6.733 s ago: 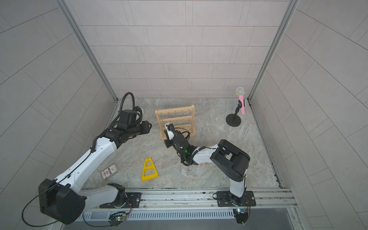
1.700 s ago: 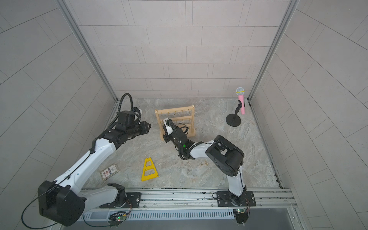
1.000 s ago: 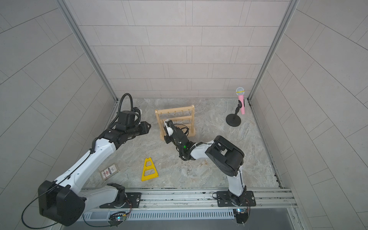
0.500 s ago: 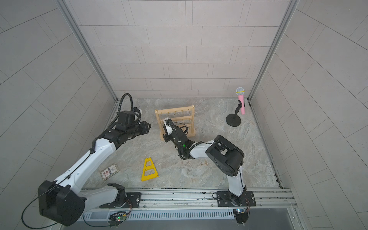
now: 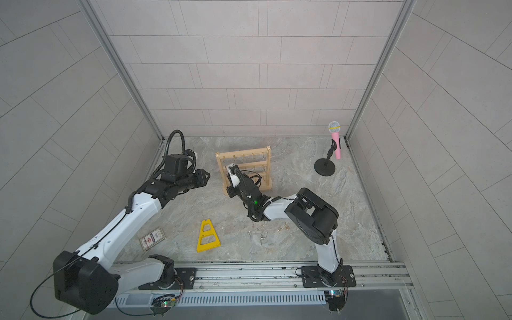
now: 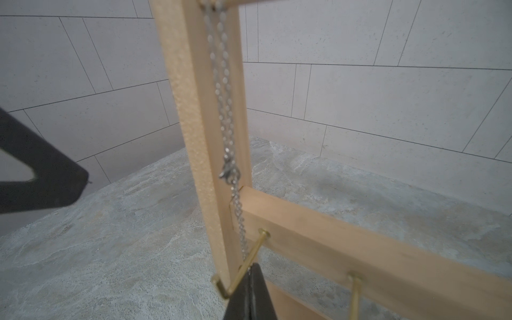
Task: Hang the necklace on the jewelry display stand
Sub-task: Hang the necklace on the stand.
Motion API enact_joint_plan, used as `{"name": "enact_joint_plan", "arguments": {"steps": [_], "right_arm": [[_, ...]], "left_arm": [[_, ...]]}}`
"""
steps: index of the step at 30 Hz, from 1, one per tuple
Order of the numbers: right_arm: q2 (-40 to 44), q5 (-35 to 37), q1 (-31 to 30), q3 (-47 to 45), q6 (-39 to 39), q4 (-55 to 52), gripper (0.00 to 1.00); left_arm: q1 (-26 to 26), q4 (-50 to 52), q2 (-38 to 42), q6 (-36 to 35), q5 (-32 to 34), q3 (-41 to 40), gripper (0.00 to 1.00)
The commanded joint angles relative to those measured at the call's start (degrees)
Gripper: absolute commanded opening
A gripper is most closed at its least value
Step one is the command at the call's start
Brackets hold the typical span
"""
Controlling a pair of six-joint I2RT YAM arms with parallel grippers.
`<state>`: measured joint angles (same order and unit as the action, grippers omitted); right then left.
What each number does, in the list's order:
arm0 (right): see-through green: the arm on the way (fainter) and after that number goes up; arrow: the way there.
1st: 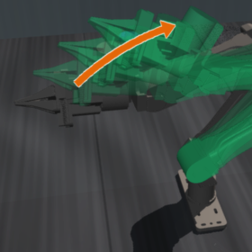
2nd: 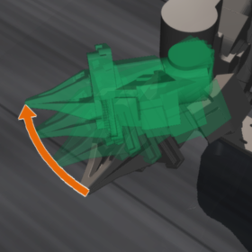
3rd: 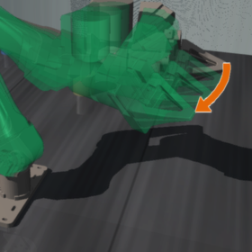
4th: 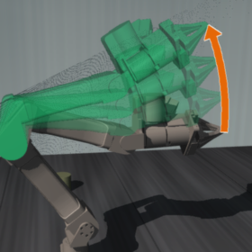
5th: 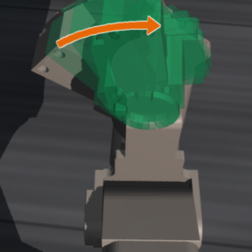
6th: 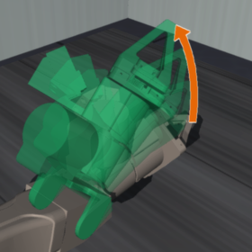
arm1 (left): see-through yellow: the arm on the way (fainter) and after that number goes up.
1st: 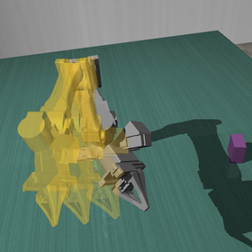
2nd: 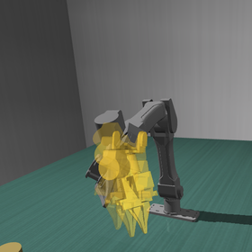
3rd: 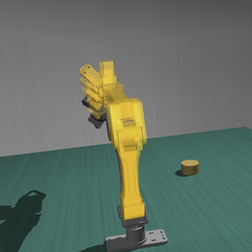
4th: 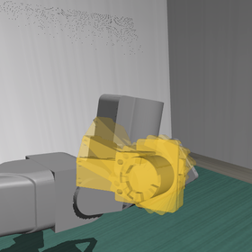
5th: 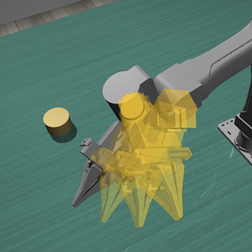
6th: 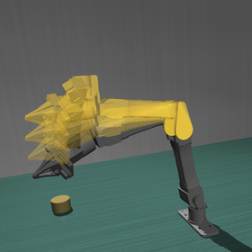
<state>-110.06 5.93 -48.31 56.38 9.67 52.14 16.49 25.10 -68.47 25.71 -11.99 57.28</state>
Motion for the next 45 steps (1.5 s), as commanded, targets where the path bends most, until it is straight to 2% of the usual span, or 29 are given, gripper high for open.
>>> {"name": "enact_joint_plan", "arguments": {"steps": [1,14,23,45], "right_arm": [[1.1,-0.6,0.1,-1.2,-0.4,0.7,0.04],[4.4,-1.6,-0.6,-4.4,-1.2,-0.9,0.02],[5.3,-4.1,-1.5,-2.7,-2.8,-4.6,0.03],[8.0,-2.6,-2.5,-4.4,-2.9,-4.3,0.04]], "left_arm": [[-0.4,-1.0,-0.2,0.2,0.4,-0.7,0.29],[-0.4,-1.7,-0.3,0.8,0.0,-1.0,0.29],[-0.4,-1.8,-0.3,0.9,-0.1,-1.1,0.29],[-0.4,-1.8,-0.5,0.7,-0.2,-0.8,0.29]]}}
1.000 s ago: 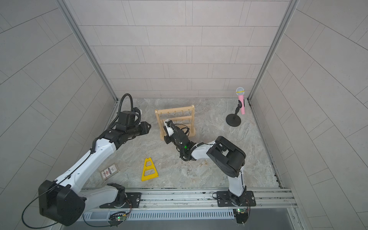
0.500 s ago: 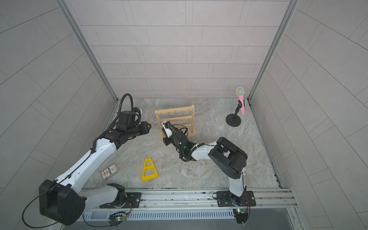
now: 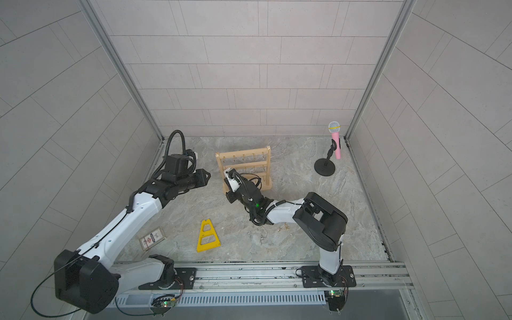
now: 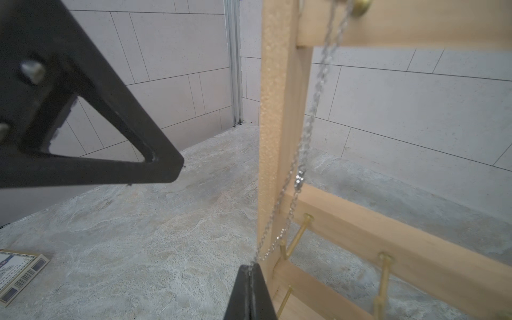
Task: Hang the necklace on the jewelry display stand
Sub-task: Hang the necklace on the stand.
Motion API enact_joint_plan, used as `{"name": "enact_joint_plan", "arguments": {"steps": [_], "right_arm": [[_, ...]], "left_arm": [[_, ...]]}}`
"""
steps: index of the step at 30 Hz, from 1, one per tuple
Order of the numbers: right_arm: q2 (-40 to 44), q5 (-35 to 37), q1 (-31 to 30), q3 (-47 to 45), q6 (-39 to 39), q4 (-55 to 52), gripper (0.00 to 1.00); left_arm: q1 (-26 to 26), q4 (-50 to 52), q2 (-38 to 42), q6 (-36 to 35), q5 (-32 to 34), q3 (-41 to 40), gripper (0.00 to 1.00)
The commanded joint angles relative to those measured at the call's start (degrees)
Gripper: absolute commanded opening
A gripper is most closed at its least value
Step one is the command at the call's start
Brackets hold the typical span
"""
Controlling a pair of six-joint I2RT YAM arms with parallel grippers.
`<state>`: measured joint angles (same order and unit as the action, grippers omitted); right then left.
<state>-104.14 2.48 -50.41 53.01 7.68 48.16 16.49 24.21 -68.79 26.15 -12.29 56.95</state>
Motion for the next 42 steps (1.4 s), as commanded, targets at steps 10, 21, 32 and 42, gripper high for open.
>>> {"name": "enact_joint_plan", "arguments": {"steps": [10,21,32,42], "right_arm": [[2.3,2.1,-0.5,-1.9,-1.0,-0.1,0.04],[2.2,3.9,-0.4,-1.8,-1.2,-0.4,0.05],[0.5,3.2,0.1,0.3,-1.1,-0.9,0.06],[0.0,3.3,0.1,0.4,-0.9,-0.8,0.07]], "left_arm": [[-0.4,-0.9,-0.4,0.3,-0.2,-0.4,0.29],[-0.4,-0.9,-0.3,0.3,-0.1,-0.5,0.29],[-0.4,-0.9,-0.1,0.3,0.1,-0.6,0.29],[-0.4,-0.9,-0.3,0.3,-0.2,-0.7,0.29]]}}
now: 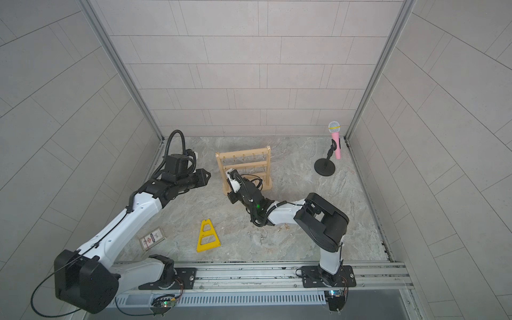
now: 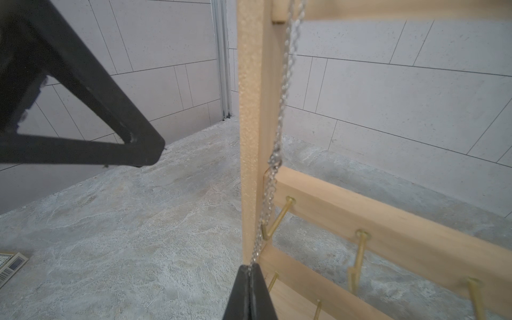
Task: Hang the necklace on the jewelry display stand
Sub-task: Hang the necklace on the stand.
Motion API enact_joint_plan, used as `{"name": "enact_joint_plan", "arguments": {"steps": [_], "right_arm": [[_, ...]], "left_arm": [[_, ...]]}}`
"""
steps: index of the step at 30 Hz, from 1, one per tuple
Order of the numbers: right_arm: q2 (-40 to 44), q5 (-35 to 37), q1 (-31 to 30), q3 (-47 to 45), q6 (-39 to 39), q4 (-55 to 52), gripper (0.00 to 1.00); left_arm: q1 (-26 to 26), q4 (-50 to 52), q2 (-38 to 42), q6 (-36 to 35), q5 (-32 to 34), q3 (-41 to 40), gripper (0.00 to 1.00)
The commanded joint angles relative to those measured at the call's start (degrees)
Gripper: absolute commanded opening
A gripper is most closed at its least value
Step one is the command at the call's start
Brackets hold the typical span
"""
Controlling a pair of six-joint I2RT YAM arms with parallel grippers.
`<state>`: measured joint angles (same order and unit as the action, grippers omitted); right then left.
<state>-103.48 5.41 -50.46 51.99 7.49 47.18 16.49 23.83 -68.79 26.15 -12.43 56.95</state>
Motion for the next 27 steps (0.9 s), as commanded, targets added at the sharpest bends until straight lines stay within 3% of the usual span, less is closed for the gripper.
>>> {"name": "enact_joint_plan", "arguments": {"steps": [1,10,27], "right_arm": [[-0.8,0.4,0.1,1.5,-0.8,0.0,0.07],[-1.6,0.6,0.3,2.4,-0.5,-0.8,0.16],[-0.8,1.3,0.5,0.5,-0.5,0.9,0.16]], "left_arm": [[-0.4,-0.5,-0.2,0.3,-0.1,-0.7,0.29],[-0.4,-0.5,-0.2,0.3,0.1,-0.7,0.29],[-0.4,-0.6,-0.2,0.4,0.1,-0.9,0.29]]}}
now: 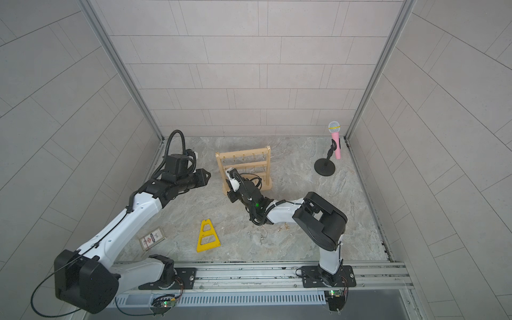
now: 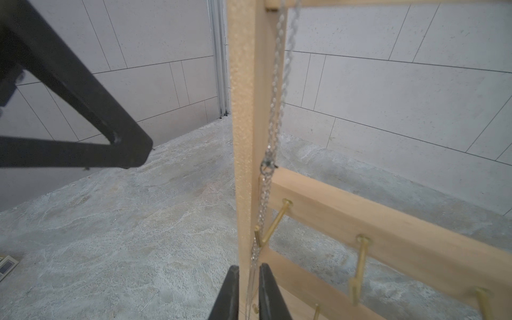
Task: Hang the necklace on the jewelry display stand
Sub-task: Hang the necklace on the stand.
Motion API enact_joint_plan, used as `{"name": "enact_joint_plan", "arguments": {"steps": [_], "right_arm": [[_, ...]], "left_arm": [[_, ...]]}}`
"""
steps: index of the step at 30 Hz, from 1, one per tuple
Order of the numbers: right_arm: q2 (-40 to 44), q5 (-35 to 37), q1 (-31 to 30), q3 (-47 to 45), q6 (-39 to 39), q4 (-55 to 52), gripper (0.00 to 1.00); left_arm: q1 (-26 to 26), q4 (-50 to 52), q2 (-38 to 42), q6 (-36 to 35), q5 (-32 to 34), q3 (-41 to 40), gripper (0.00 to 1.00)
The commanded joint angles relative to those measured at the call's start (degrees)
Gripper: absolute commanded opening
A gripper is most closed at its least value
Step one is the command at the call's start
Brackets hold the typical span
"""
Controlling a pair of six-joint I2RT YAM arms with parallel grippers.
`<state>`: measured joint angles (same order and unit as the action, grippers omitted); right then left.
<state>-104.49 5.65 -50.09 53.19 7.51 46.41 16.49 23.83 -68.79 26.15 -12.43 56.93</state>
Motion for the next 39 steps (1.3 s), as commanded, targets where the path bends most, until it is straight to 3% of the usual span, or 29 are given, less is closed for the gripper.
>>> {"name": "enact_joint_plan", "arguments": {"steps": [1,39], "right_arm": [[0.2,1.2,0.2,-0.8,-0.6,1.8,0.15],[-2.7,0.5,1.5,2.3,0.3,3.0,0.12]], "left_arm": [[-0.4,-0.6,-0.2,0.4,0.1,-0.8,0.29],[-0.4,-0.5,-0.8,0.0,0.4,-0.4,0.29]]}}
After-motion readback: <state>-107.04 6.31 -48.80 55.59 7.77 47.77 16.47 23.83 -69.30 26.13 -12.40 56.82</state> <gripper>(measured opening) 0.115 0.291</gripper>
